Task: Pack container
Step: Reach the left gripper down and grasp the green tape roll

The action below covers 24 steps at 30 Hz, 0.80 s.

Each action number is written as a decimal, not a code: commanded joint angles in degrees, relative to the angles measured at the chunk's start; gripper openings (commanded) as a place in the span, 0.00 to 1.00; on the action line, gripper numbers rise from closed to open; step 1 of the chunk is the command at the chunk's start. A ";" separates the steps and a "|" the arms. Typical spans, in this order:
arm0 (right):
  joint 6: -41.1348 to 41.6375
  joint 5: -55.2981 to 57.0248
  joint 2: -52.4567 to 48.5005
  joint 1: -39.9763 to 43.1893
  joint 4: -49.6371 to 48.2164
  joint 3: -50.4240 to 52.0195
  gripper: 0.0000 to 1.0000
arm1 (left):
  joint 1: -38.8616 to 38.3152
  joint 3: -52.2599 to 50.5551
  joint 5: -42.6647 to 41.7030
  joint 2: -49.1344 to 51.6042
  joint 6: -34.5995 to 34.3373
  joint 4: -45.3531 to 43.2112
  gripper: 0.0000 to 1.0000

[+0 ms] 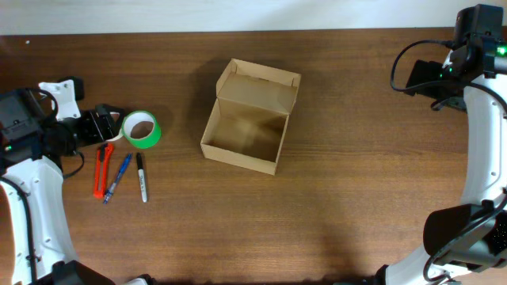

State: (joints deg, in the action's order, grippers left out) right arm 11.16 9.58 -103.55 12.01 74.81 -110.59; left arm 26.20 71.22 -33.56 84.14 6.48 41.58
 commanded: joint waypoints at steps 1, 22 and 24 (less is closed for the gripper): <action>-0.22 -0.31 1.14 0.02 -0.02 -0.96 0.99 | -2.80 2.40 6.60 0.42 -1.03 2.36 0.72; -0.22 -0.31 1.14 0.02 -0.02 -0.96 0.99 | -19.32 51.49 33.62 37.11 10.29 41.94 0.72; -0.22 -0.31 1.14 0.02 -0.02 -0.96 0.99 | -20.02 51.49 33.70 38.71 11.21 42.73 0.70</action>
State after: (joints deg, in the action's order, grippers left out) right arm 11.16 9.37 -103.55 12.01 74.78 -110.59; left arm 7.14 121.10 -1.04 121.47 14.83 83.50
